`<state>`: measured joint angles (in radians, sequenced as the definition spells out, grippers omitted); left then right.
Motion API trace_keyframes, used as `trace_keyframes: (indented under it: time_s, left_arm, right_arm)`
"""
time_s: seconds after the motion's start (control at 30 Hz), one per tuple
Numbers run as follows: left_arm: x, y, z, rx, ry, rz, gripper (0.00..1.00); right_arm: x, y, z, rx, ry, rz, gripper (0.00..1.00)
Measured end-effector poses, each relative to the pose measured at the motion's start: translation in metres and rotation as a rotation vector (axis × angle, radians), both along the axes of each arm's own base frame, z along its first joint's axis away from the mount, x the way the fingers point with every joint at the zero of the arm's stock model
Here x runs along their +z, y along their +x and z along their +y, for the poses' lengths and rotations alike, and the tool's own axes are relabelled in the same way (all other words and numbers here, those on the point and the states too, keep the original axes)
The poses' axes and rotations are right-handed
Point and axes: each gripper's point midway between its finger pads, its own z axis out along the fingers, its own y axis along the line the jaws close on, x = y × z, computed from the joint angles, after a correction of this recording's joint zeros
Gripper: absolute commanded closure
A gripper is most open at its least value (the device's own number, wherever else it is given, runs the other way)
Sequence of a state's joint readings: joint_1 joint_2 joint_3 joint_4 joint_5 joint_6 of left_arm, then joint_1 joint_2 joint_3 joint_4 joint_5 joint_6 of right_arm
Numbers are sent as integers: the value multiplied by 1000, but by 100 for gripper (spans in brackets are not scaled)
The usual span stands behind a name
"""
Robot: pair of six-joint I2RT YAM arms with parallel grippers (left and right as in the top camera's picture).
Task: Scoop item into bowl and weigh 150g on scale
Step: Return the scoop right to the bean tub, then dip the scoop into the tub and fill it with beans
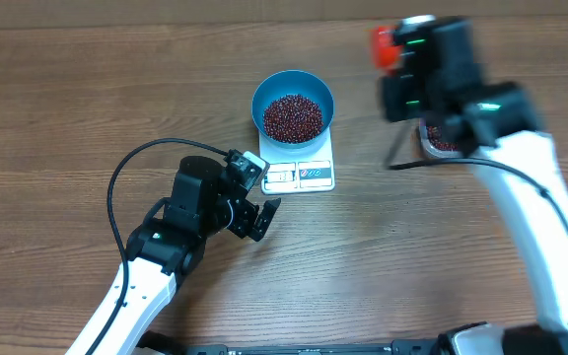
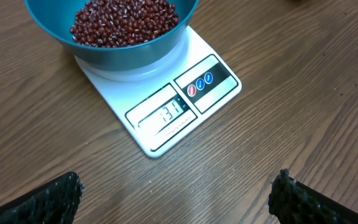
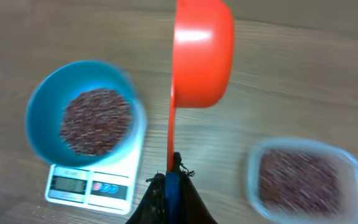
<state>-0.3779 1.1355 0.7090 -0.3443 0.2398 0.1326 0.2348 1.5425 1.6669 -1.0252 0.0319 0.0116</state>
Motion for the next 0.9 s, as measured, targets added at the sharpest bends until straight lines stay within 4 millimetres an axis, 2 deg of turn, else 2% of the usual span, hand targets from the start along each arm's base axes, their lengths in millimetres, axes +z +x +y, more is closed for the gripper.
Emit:
trace_keyframes:
  time_s: [0.07,0.13,0.3,0.43,0.53,0.67,0.9]
  left_arm:
    - [0,0,0,0,0,0,1]
    - [0,0,0,0,0,0,0]
    - [0,0,0,0,0,0,0]
    - [0,0,0,0,0,0,0]
    - [0,0,0,0,0,0,1]
    - [0,0,0,0,0,0,0]
    - [0,0,0,0,0,0,0]
  right_arm:
    - [8,-5,-34,-75,27,6,96]
    - [7,-12,-67,-153,43,34,96]
    - [-4,-17,-117,-283,64,84,96]
    - [-27,-22,-148,-366,72,145,96]
    - [-54,-24,-158,-396,75,220,96]
    - [-87,-27,-158,-390,77,312,96]
    - [-116,-21,-159,-376,71,367,96]
